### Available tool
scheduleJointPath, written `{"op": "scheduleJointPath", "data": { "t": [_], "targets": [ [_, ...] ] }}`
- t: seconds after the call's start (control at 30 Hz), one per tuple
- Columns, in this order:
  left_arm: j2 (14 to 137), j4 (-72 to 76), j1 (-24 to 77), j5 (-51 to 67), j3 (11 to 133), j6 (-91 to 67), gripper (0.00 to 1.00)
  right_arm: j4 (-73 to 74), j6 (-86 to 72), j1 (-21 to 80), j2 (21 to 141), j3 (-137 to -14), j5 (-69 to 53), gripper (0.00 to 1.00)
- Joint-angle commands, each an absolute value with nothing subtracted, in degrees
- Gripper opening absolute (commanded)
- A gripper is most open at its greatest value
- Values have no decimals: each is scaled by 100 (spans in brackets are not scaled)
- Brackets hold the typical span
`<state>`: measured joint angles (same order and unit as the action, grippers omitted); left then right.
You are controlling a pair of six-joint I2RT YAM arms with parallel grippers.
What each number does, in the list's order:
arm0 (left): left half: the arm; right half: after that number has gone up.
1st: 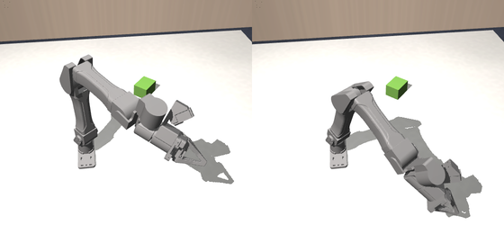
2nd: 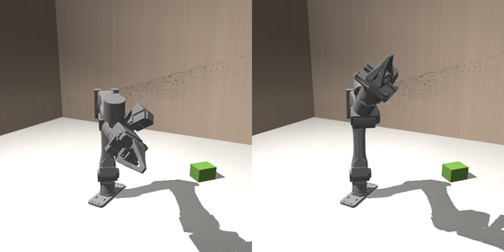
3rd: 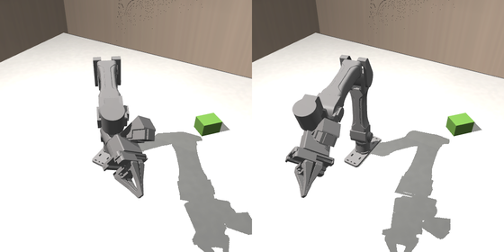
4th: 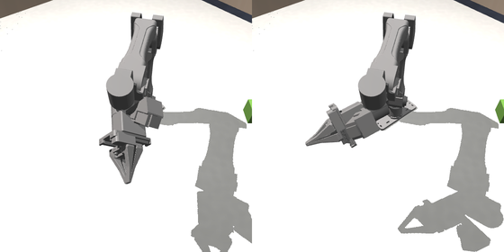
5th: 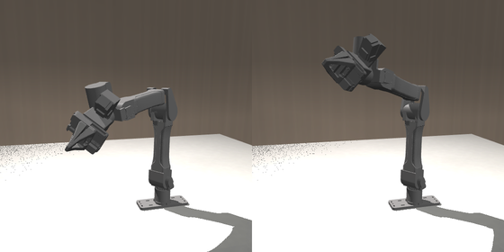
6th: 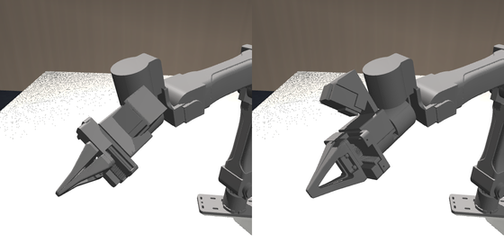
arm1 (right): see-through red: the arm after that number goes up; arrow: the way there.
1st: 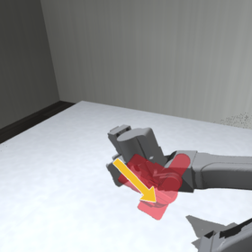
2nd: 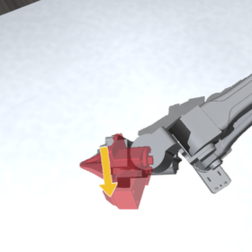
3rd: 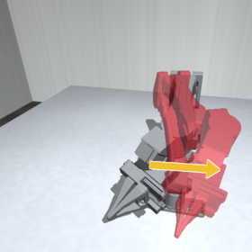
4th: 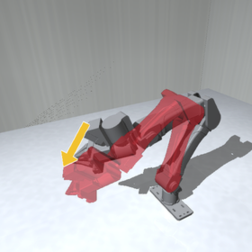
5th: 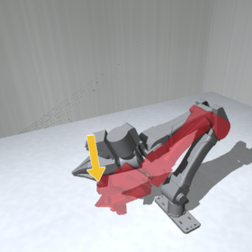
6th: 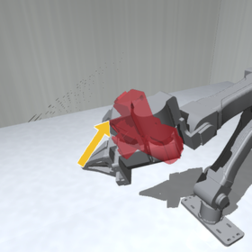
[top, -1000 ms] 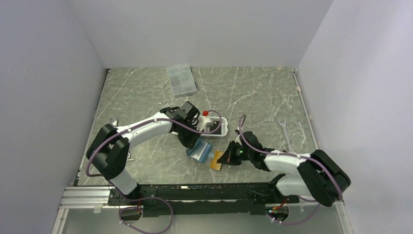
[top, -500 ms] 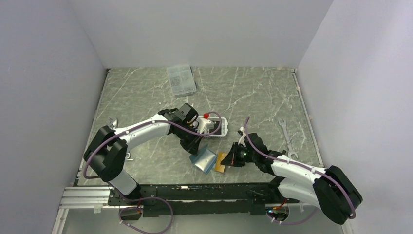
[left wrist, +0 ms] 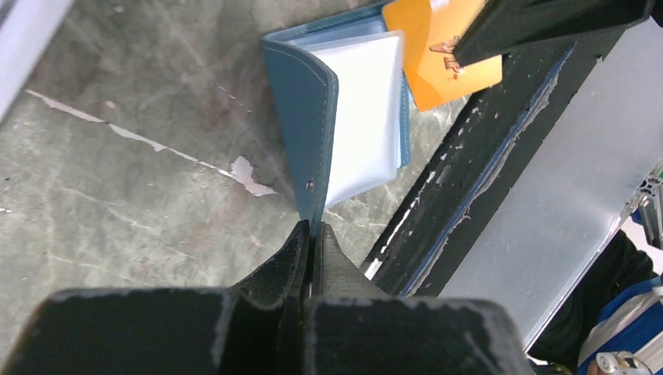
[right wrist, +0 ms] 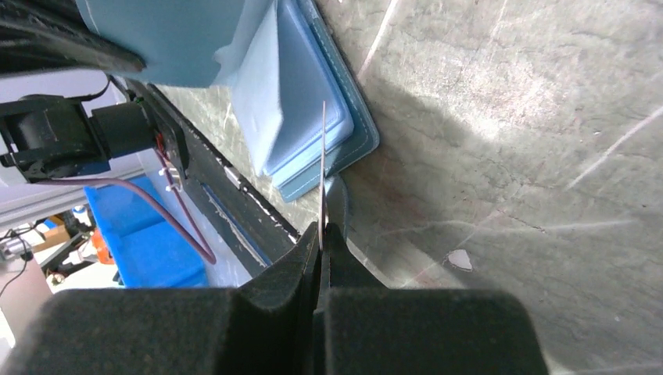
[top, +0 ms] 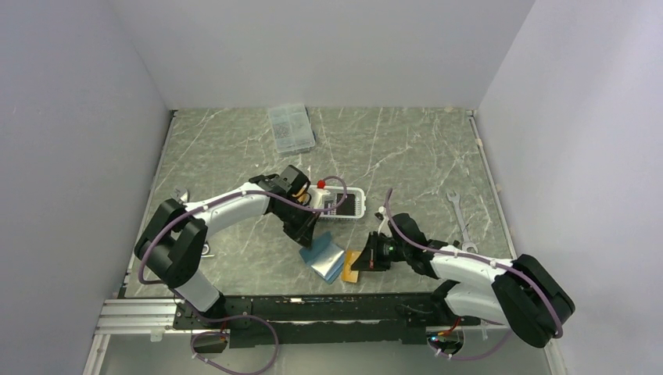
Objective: Put the credit cards into the card holder
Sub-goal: Open the card holder at the center of the board.
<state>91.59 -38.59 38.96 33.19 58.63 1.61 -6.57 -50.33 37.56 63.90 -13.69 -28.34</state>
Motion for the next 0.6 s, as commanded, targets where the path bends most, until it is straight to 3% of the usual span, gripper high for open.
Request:
{"op": "scheduleJointPath", "data": {
  "t": [0.0, 0.4, 0.57],
  "targets": [
    [9213, -3712, 3804, 3332, 5855, 95, 0, -1073, -4927, 3784, 6607, -1417, -3191, 0],
    [9190, -3726, 3806, 3193, 5843, 141, 0, -1665, -4827, 3797, 7282, -1721, -3870, 0],
    [9160, -3725, 3801, 3201, 5858, 147, 6, -1667, -4768, 3909, 7383, -2100, -3937, 0]
  ]
}}
